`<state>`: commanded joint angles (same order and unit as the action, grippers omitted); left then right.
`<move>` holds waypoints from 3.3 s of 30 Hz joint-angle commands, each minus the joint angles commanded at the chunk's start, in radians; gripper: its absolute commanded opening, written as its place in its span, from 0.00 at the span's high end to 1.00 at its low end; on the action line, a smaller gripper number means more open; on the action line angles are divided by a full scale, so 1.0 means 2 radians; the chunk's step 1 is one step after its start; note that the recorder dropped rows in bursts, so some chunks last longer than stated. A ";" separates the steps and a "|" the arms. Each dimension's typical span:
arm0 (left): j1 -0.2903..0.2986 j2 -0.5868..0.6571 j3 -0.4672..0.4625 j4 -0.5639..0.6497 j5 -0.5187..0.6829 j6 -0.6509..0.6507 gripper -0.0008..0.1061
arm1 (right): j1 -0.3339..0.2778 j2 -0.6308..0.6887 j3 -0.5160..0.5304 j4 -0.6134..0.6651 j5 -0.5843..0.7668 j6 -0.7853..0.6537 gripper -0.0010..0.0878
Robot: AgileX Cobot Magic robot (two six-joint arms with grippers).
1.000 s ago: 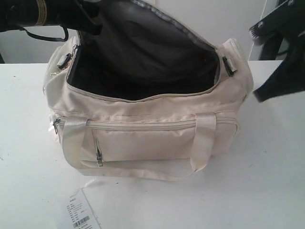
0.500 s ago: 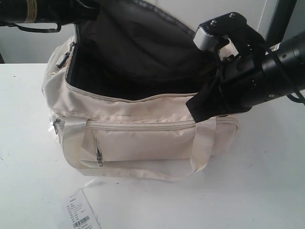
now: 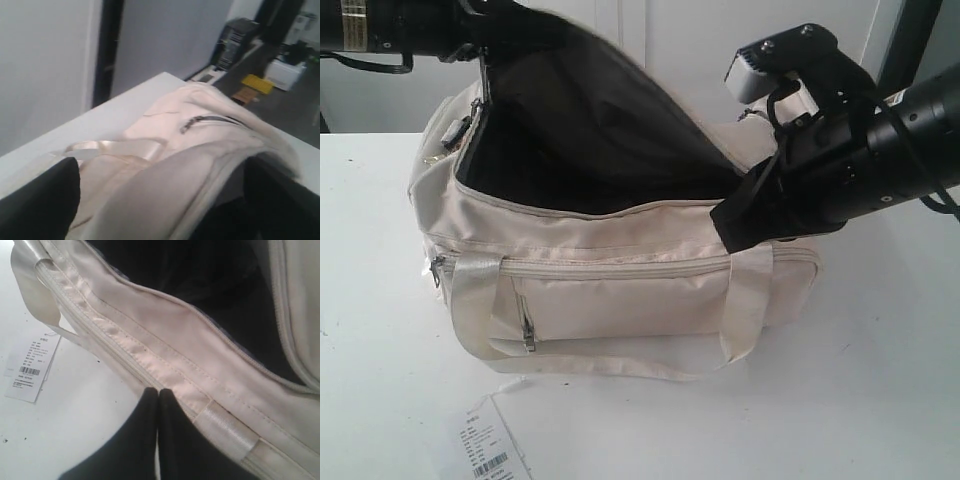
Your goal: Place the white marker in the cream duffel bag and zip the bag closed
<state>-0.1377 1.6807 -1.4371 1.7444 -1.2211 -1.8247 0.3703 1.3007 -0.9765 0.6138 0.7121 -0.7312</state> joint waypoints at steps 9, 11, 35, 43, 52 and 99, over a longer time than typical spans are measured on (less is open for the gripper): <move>0.058 -0.039 -0.004 0.000 0.000 -0.007 0.17 | 0.000 0.000 0.000 -0.002 0.001 -0.001 0.99; 0.068 -0.055 -0.004 -0.001 0.000 -0.007 0.17 | 0.000 0.000 0.000 0.002 0.004 -0.001 0.99; 0.098 0.010 0.020 0.000 0.217 -0.027 0.84 | 0.067 0.027 -0.075 0.394 0.022 -0.364 0.99; 0.098 0.009 0.020 0.000 0.100 0.036 0.59 | 0.105 0.108 -0.134 0.364 -0.125 -0.352 0.96; 0.098 0.010 0.020 0.000 0.041 0.101 0.48 | 0.111 0.183 -0.188 0.306 -0.171 -0.270 0.52; 0.127 0.123 0.025 -0.036 0.084 -0.144 0.35 | 0.245 0.318 -0.383 -0.188 -0.158 -0.127 0.52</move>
<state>0.1157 1.9261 -1.3866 1.6725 -1.0536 -2.1120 0.8603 1.9364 -1.7418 0.2370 0.3958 -0.9849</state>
